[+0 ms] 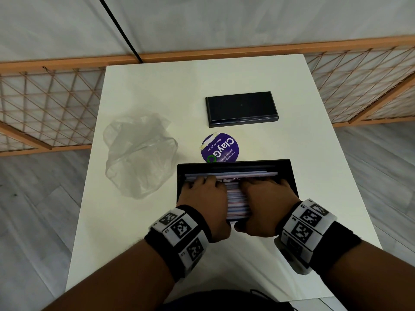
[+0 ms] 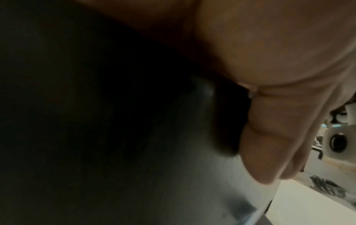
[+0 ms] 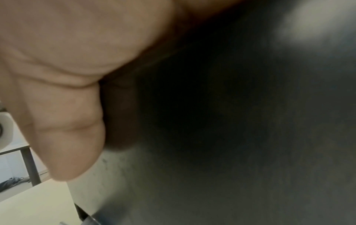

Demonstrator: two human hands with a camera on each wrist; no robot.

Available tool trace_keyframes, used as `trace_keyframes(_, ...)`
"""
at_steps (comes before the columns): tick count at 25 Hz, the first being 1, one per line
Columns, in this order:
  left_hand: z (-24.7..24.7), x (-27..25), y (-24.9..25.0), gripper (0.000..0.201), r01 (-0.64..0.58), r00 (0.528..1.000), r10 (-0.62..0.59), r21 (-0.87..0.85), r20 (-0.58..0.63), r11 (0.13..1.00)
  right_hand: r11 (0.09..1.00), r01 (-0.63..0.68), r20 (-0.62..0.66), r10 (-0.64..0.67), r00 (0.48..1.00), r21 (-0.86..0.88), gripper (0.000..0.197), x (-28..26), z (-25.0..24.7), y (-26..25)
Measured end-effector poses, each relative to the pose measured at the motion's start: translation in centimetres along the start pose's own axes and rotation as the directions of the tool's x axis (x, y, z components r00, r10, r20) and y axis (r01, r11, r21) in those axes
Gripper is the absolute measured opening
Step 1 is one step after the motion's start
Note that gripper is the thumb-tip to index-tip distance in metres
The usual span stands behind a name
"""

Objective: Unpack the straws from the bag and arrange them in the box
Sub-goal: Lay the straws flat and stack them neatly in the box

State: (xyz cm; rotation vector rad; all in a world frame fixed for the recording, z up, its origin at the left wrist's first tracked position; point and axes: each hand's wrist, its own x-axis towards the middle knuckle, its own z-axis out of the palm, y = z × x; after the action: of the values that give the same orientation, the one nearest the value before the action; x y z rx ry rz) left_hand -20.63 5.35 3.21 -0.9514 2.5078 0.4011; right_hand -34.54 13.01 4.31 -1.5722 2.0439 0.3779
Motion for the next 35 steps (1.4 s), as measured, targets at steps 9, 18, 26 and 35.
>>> trace_keyframes(9,0.3,0.1,-0.2,0.073,0.022,1.0,-0.021,-0.059,0.017,0.998,0.999,-0.004,0.017,0.004,1.0,-0.052,0.078,0.1,-0.1,-0.1)
trace_keyframes(18,0.4,0.0,-0.3,0.068,0.023,1.0,-0.024,-0.083,-0.007,0.996,0.999,-0.008,0.034,0.01,0.999,-0.036,0.079,0.1,-0.2,-0.2)
trace_keyframes(26,0.4,-0.5,-0.2,0.065,-0.012,0.999,0.011,-0.031,-0.03,0.999,0.999,0.004,0.035,-0.002,0.999,-0.046,0.082,0.2,-0.2,-0.2)
trace_keyframes(35,0.6,-0.3,-0.3,0.067,-0.001,1.0,0.0,-0.066,-0.01,0.998,1.0,0.009,0.011,-0.009,1.0,-0.01,0.08,0.0,0.0,-0.2)
